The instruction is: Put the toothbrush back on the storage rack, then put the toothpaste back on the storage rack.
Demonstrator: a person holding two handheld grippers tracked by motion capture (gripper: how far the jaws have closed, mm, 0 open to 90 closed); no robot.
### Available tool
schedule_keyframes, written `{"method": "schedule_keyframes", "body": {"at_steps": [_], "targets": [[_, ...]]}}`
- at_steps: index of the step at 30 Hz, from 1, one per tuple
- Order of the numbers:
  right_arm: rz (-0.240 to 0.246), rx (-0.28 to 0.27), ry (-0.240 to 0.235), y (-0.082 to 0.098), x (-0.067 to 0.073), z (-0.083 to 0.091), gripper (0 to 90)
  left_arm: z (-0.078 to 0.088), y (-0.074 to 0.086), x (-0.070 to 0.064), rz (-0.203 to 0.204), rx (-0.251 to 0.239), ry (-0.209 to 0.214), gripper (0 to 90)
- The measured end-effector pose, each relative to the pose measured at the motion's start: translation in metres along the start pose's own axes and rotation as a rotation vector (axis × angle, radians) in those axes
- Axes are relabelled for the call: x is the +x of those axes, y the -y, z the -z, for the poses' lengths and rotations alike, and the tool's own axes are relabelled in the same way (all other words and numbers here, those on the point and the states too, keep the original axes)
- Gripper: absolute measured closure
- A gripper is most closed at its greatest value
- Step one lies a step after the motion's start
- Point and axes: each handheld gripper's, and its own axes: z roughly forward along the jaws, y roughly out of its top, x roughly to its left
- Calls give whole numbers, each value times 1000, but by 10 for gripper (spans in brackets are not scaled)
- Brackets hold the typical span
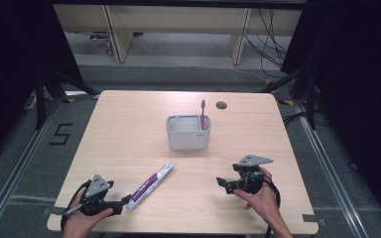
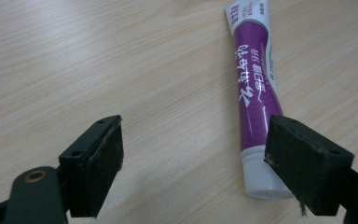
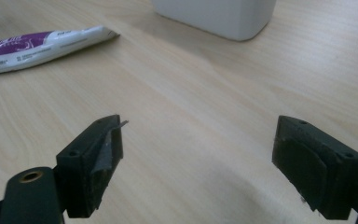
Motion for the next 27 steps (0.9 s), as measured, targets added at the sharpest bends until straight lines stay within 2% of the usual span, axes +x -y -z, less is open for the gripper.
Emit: {"method": "schedule_keyframes", "body": {"at_steps": [1, 2, 3, 5, 8, 9, 14, 15, 16, 18, 20, 21, 23, 24, 26, 27], "targets": [[18, -14, 5, 2, 0, 0, 172, 0, 0, 1, -9, 5, 1, 187], [-15, 13, 1, 5, 4, 1, 171, 1, 0, 1, -17, 11, 6, 187], [-2, 9, -12, 7, 4, 1, 171, 1, 1, 0, -8, 5, 8, 187], [24, 31, -3, 10, 5, 3, 173, 1, 1, 0, -4, -2, 2, 187], [17, 34, -3, 15, 7, 7, 175, 1, 2, 0, 6, 0, -3, 187], [38, 38, 2, 18, 6, 9, 177, 2, 2, 1, -2, 4, 0, 187], [-5, 65, -2, 24, 9, 13, 184, 1, 2, 0, 3, -1, 1, 187], [7, 56, -12, 26, 7, 13, 185, 2, 2, 0, 3, 3, 1, 187], [-14, 64, -11, 27, 8, 14, 185, 2, 2, 1, -3, 13, 3, 187], [4, 74, 7, 30, 7, 16, 186, 1, 3, 1, -2, 0, 9, 187], [2, 72, 7, 32, 7, 16, 188, 1, 2, 0, 3, -2, 3, 187], [-20, 88, 2, 34, 9, 18, 189, 1, 2, 0, 4, -3, 3, 187], [-18, 93, 6, 34, 9, 18, 188, 1, 3, 1, 0, 1, 8, 187], [7, 80, -6, 35, 8, 18, 188, 1, 3, 1, 3, -5, 7, 187], [-7, 94, -8, 35, 11, 20, 189, 3, 1, 2, 5, -1, 2, 187], [2, 92, -16, 36, 11, 19, 189, 3, 0, 2, 13, -7, 2, 187]]}}
